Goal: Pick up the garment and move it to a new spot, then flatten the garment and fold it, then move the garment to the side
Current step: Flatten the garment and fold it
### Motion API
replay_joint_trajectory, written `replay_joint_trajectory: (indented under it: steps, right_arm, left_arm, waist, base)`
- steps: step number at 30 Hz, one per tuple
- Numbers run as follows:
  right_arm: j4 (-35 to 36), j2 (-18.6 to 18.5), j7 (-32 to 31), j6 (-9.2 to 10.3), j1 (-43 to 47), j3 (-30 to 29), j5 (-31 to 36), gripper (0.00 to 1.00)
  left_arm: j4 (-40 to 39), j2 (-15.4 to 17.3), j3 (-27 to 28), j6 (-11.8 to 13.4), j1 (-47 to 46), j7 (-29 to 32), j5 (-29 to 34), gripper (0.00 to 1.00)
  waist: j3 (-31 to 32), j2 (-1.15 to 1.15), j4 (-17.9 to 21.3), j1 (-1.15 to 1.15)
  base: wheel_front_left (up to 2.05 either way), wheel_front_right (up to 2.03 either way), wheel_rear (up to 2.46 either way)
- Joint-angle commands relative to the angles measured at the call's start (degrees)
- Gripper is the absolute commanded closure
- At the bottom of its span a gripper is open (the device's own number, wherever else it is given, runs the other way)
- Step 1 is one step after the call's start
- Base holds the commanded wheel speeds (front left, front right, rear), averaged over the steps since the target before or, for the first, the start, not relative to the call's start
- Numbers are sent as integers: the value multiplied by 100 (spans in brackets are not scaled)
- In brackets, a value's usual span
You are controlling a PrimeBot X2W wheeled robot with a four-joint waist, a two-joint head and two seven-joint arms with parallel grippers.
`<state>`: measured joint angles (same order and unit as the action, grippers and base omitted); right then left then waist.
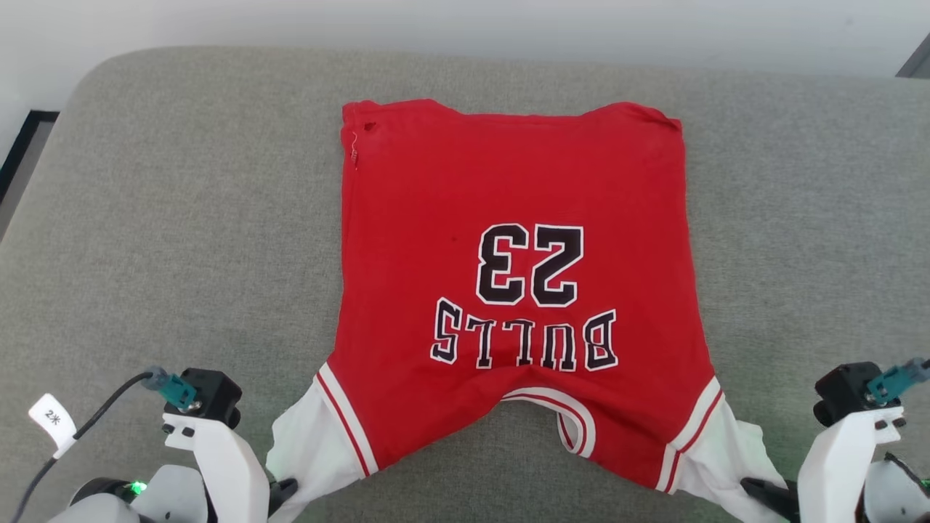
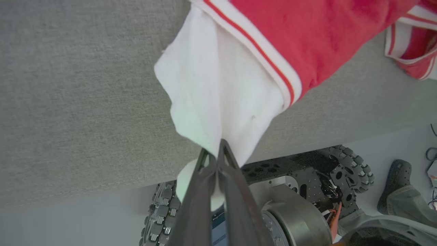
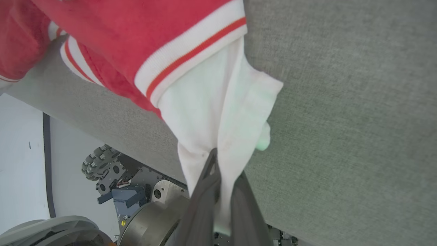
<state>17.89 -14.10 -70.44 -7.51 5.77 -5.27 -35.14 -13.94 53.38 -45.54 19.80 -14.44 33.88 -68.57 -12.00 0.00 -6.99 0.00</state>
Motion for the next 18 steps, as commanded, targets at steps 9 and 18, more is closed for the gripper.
replay_joint_trajectory:
  steps: [9, 18]
  right_arm:
    - [-604, -175, 1044, 3, -299, 372, 691, 0]
    - [540, -180, 1123, 3, -871, 42, 732, 0]
  left_arm:
    - [626, -519, 48, -476, -218, -481, 67, 100]
    - [859, -667, 146, -732, -463, -730, 178, 100]
  waist:
    - [-236, 0, -29, 0]
    - [-528, 0, -84, 0]
  base:
    - [0, 0, 0]
    - [0, 0, 0]
